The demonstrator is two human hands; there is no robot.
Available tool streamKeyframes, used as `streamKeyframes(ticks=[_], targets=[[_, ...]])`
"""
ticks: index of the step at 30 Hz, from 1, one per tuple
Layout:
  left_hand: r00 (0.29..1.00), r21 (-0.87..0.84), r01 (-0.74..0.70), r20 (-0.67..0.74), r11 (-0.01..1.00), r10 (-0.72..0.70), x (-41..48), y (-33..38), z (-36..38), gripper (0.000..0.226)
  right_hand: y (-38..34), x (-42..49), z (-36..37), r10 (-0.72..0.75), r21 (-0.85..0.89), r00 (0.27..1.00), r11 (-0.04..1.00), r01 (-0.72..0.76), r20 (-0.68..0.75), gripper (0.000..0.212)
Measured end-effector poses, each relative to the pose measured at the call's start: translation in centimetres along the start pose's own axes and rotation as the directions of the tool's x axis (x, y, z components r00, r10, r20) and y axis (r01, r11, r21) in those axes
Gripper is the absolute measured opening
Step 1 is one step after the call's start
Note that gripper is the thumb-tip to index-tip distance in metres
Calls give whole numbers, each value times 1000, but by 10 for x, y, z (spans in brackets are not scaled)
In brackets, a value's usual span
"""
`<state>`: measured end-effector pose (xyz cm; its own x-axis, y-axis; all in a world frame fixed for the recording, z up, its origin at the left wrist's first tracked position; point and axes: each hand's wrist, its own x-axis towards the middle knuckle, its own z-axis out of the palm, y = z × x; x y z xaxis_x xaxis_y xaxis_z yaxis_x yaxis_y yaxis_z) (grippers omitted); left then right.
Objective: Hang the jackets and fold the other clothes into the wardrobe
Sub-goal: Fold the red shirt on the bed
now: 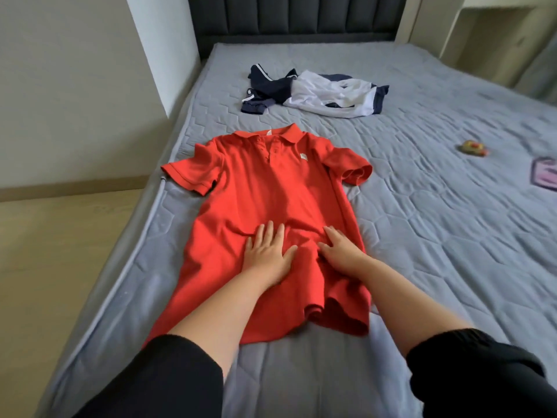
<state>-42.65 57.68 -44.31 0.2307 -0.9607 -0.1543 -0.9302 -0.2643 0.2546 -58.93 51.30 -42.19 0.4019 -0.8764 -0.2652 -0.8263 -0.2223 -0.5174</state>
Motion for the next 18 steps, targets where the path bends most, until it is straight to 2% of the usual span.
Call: streamKeyframes(ticks=[2, 5, 8, 10, 13, 15, 18], targets=[[996, -57, -58, 66, 997, 61, -32, 10, 7, 60, 7, -33, -1, 5, 31, 1000, 1000, -5, 18, 62], [988, -146, -108, 96, 983, 123, -60, 14, 4, 55, 8, -70, -7, 48, 52, 992, 997, -54, 119, 67], [972, -216, -154, 141, 964, 187, -73, 20, -9, 54, 7, -101, -16, 71, 21, 989, 997, -75, 128, 52], [948, -310, -220, 156, 925, 278, -75, 23, -17, 51, 8, -118, -23, 43, 3, 990, 999, -44, 136, 44], [928, -374, -264, 152, 889, 339, -79, 23, -26, 48, 7, -137, -31, -9, -87, 977, 996, 28, 213, 61], [926, -422, -264, 141, 867, 350, -82, 24, -32, 42, 6, -136, -28, -77, -146, 981, 984, 103, 177, 53], [927, -421, -250, 154, 872, 341, -85, 30, -41, 49, 1, -127, -32, -107, -162, 993, 982, 97, -55, 19]])
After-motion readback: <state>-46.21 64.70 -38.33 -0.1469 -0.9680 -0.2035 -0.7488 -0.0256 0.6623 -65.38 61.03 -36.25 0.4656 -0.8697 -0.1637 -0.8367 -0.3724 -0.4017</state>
